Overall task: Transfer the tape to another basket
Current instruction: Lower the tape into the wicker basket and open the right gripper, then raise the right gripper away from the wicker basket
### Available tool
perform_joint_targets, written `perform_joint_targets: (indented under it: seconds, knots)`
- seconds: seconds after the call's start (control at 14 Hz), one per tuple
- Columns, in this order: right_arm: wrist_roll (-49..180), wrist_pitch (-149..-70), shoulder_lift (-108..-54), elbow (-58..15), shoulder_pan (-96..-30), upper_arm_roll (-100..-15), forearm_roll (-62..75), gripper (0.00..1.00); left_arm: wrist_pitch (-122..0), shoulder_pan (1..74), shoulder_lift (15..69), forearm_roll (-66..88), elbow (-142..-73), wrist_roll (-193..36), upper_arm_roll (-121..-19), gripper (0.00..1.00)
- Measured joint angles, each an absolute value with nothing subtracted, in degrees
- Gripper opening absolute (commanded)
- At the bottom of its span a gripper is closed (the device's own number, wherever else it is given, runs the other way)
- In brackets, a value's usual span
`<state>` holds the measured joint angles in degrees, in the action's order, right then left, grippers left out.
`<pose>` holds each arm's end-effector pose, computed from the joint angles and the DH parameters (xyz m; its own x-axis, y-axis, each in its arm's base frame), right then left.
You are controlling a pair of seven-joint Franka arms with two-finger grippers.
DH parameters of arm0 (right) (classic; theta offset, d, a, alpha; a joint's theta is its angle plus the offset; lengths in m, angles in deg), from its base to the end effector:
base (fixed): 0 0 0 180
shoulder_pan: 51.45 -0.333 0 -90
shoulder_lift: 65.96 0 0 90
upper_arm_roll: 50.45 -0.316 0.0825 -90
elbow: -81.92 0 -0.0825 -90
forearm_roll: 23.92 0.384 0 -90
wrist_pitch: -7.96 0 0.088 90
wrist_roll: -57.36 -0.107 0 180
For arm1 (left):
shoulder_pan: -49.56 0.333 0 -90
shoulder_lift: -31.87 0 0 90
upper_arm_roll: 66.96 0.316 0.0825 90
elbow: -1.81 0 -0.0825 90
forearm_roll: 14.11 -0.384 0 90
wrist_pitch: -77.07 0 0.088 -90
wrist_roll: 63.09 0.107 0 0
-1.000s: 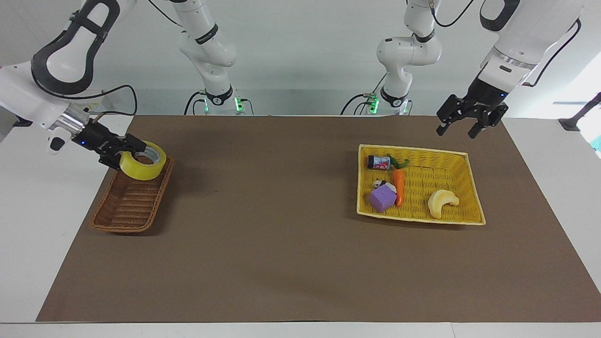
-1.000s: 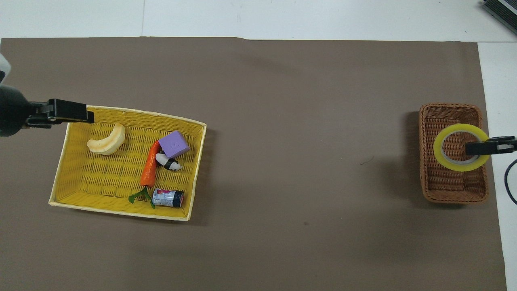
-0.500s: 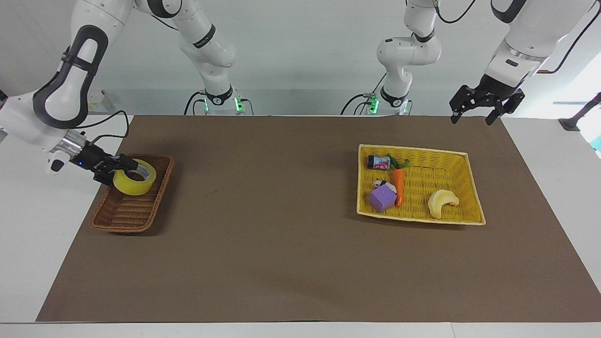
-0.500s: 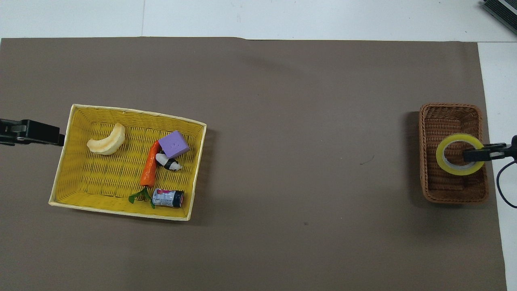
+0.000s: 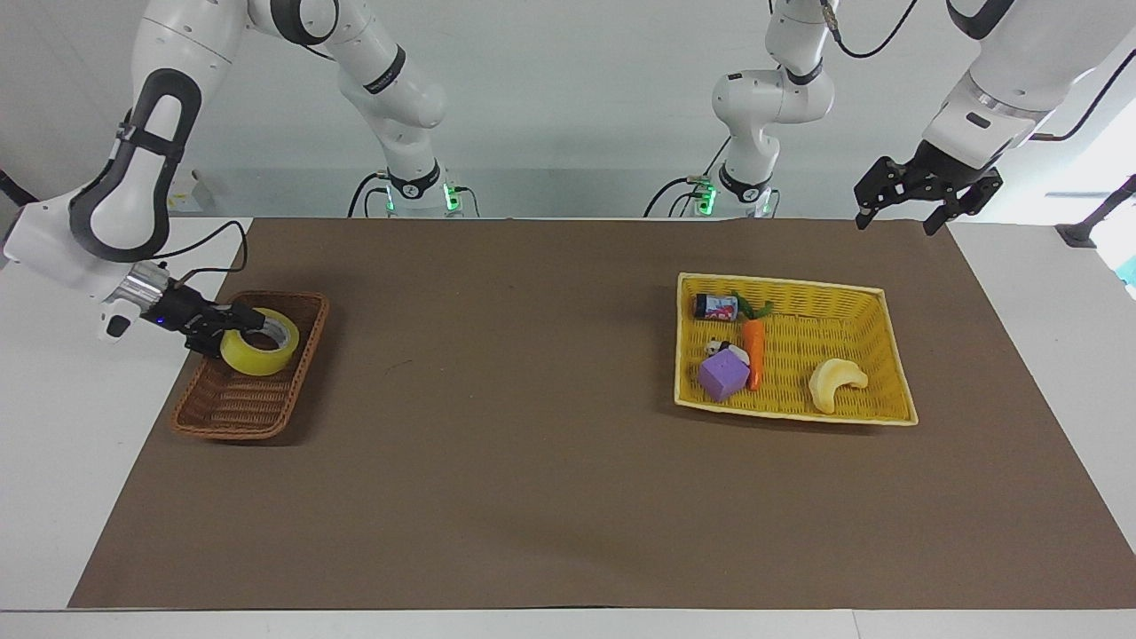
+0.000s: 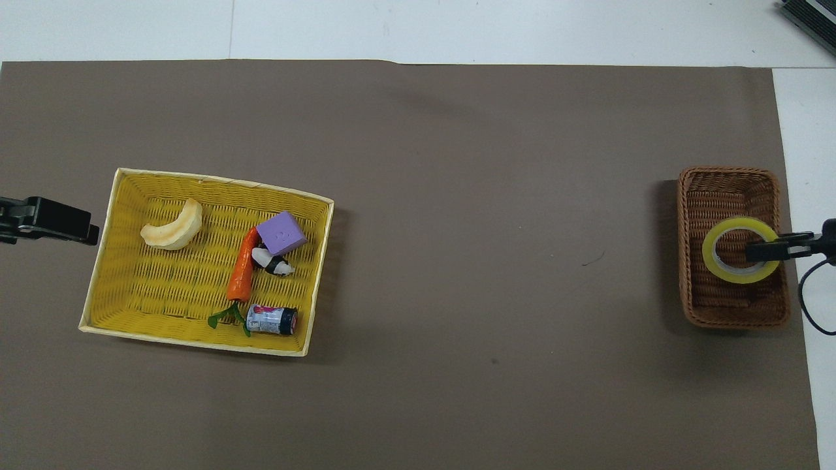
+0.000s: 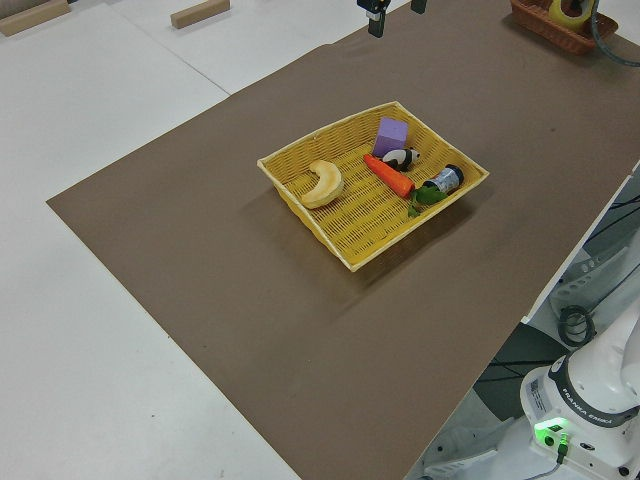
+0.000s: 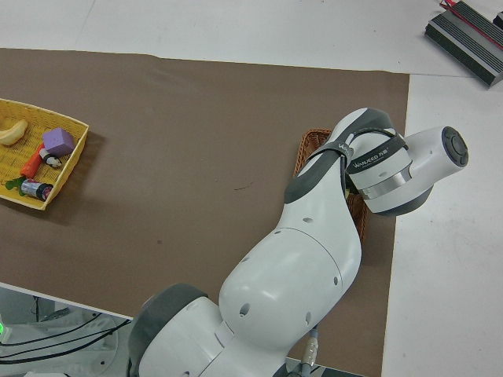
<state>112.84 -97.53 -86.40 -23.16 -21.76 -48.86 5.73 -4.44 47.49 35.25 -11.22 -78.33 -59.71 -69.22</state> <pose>0.5339 -0.2771 0.3219 0.9808 0.1573 0.1154 0.1947 -0.8267 -0.5279 0.5554 -0.0473 0.6591 0.9894 -0.1414 -0.0317 -0.1396 -0.9887 0.0544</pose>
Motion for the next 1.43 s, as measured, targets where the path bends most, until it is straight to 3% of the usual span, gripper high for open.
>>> perform_joint_targets:
  seconds: [0.57, 0.93, 1.43]
  knots:
    - [112.86, -97.54, -86.26, -22.19, -21.55, -48.86, 6.58, 1.0, -7.13, 47.63, 34.32, -11.51, -80.61, -59.58, -68.96, 1.0]
    - [113.03, -97.78, -85.21, -17.39, -21.82, -49.08, 6.73, 1.0, -7.42, 47.77, 33.64, -11.53, -81.29, -59.58, -68.74, 1.0]
    - [100.16, -100.7, -78.89, -10.5, -30.95, -49.96, -9.26, 1.0, -7.49, 47.78, 33.57, -11.54, -81.45, -59.58, -68.74, 1.0]
